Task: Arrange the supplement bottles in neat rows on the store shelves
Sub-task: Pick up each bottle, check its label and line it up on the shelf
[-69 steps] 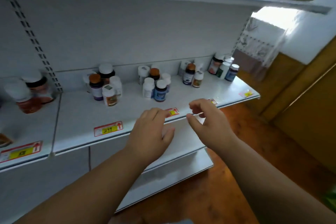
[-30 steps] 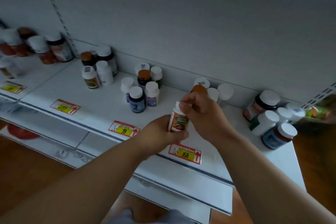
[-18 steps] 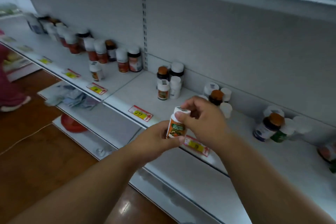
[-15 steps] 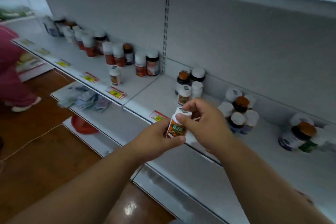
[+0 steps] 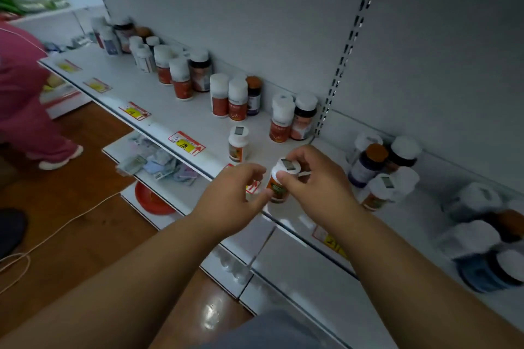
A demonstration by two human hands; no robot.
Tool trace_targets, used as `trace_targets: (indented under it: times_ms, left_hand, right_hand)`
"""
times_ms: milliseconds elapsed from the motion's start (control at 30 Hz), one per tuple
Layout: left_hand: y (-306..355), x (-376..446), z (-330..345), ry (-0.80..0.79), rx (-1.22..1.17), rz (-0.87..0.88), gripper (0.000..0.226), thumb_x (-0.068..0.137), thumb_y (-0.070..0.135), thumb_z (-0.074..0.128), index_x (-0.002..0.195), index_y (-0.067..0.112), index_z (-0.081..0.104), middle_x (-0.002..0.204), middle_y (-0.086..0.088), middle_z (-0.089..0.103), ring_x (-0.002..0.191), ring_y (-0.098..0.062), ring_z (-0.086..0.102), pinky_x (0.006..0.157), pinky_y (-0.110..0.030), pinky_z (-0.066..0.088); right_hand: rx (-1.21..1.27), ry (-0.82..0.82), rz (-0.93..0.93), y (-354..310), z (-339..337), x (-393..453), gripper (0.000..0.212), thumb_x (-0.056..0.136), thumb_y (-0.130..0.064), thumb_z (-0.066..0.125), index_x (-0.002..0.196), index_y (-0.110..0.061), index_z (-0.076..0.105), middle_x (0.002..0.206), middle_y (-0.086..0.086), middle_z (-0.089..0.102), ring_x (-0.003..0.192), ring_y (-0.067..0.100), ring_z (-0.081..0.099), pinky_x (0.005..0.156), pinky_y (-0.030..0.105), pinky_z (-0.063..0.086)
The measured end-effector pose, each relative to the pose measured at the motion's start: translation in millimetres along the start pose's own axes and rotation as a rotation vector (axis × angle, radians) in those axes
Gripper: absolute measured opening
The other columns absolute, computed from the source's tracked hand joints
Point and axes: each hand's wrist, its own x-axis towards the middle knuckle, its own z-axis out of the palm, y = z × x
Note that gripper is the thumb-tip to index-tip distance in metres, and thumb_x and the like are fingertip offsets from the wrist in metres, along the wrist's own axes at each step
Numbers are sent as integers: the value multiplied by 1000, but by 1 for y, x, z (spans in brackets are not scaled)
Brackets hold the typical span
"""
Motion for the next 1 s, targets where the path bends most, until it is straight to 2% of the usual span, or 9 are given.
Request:
trace_targets:
  times_ms: [100, 233, 300, 367, 467, 533, 633, 800, 1000]
  left_hand:
    - [-26, 30, -25, 42, 122, 47, 36, 86, 36, 66, 119, 23, 60, 110, 4, 64, 103, -16, 55, 87, -32, 45]
    - [-54, 74, -47, 89, 327, 135, 44, 78, 29, 69, 119, 16, 62, 115, -9, 62, 106, -31, 55, 90, -41, 46]
    - [-67, 93, -48, 51, 380, 229, 56, 72, 31, 72, 124, 13, 60, 124, -14, 58, 110, -35, 53, 89, -46, 47]
    - [-79, 111, -44, -45, 379, 327, 66, 73, 36, 73, 133, 14, 54, 136, -17, 50, 120, -38, 48, 94, -48, 45]
    - [-90, 142, -37, -356, 403, 350, 72, 81, 43, 64, 145, 30, 33, 152, -6, 30, 136, -30, 31, 106, -45, 33]
    - [-94, 157, -33, -518, 399, 379, 62, 84, 43, 60, 139, 35, 33, 139, 0, 40, 125, -24, 43, 100, -40, 41]
    - [-98, 165, -32, -553, 373, 416, 50, 85, 42, 62, 128, 31, 39, 118, 0, 48, 106, -23, 51, 82, -35, 45]
    - [-99, 162, -33, -535, 426, 491, 53, 88, 37, 61, 132, 19, 38, 119, -8, 48, 106, -28, 51, 72, -33, 34]
    - [-96, 164, -37, -571, 438, 474, 52, 88, 38, 61, 130, 17, 39, 120, -8, 48, 107, -28, 51, 73, -33, 36]
  right_hand:
    - [-25, -47, 35, 1, 23, 37, 24, 75, -45, 68, 95, -40, 54, 89, -22, 59, 79, -13, 55, 59, 8, 36]
    - [-63, -81, 51, 1, 49, 68, 25, 80, -36, 70, 100, -37, 54, 98, -15, 59, 82, -3, 57, 70, 19, 45]
    - [-88, -84, 60, 2, 60, 77, 26, 82, -33, 70, 101, -37, 52, 100, -13, 58, 81, -3, 56, 71, 19, 45]
    - [-106, -80, 67, 0, 68, 81, 28, 84, -32, 70, 102, -39, 50, 100, -14, 56, 81, -6, 53, 70, 17, 42]
    - [-152, -54, 115, -4, 77, 81, 31, 85, -30, 69, 107, -38, 49, 103, -15, 53, 82, -2, 50, 69, 17, 39]
    - [-192, -42, 169, -7, 83, 78, 33, 86, -31, 68, 111, -37, 49, 105, -12, 53, 85, 4, 52, 70, 20, 39]
    - [-222, 16, 244, -13, 91, 76, 32, 86, -31, 67, 110, -39, 47, 104, -10, 54, 83, 6, 53, 70, 21, 39]
    - [-315, 105, 298, -25, 103, 73, 33, 83, -31, 71, 104, -35, 46, 95, -6, 54, 76, 7, 49, 61, 8, 29]
    - [-336, 136, 347, -32, 109, 73, 34, 81, -33, 71, 103, -34, 45, 97, -3, 56, 84, 14, 51, 62, 17, 32]
